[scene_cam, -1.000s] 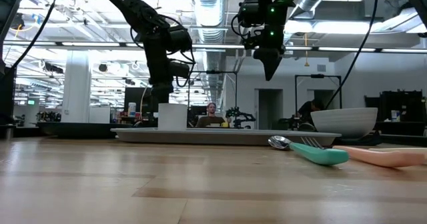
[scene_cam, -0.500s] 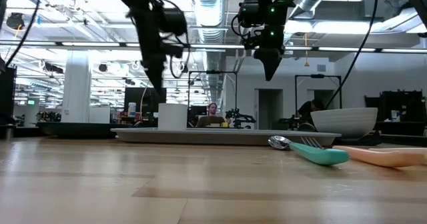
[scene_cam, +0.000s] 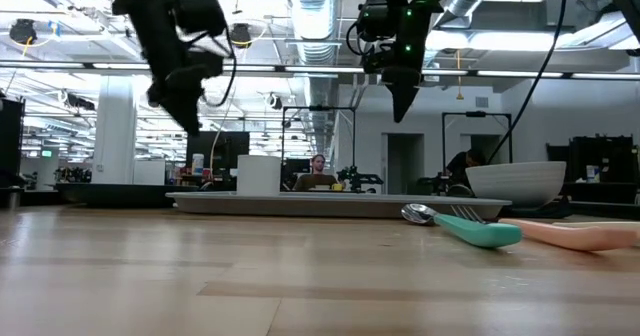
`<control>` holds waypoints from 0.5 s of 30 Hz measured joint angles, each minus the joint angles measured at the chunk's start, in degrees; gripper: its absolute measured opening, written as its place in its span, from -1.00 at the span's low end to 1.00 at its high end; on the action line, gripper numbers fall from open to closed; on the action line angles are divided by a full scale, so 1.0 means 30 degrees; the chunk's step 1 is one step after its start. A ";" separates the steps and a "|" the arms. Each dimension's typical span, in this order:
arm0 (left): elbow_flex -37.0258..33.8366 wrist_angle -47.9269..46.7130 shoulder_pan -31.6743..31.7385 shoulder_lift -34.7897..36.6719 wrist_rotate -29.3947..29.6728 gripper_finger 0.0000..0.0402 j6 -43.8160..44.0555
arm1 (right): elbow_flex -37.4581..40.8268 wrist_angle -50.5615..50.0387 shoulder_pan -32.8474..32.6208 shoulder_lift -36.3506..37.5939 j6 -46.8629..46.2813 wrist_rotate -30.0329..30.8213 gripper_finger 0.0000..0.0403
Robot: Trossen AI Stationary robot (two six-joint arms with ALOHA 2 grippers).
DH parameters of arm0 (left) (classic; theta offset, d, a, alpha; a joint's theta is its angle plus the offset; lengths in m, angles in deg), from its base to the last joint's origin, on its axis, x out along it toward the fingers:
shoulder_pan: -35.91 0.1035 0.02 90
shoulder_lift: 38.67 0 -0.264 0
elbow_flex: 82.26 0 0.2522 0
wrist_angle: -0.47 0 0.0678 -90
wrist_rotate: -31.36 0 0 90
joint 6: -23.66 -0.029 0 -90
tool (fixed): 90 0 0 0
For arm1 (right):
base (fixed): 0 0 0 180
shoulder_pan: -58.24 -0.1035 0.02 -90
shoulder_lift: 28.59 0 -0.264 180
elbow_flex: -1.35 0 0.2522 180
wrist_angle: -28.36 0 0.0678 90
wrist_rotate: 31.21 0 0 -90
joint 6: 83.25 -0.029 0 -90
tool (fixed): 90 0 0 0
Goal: Set up tray
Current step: Put the green plate on the gray tray
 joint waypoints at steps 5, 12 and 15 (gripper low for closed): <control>-0.1026 -0.0493 -0.1175 -0.0433 0.0000 -0.55 0.1020 | 0.0000 -0.0004 0.0000 0.0000 0.0004 -0.0973 -0.65; -0.1093 -0.1705 -0.2578 -0.1151 0.0069 -0.55 0.0975 | 0.0000 -0.0532 -0.0007 0.0000 0.0000 -0.1851 -0.65; -0.1086 -0.2593 -0.2936 -0.1476 0.0191 -0.55 0.0947 | 0.0000 -0.0550 -0.0044 0.0000 -0.0014 -0.1894 -0.65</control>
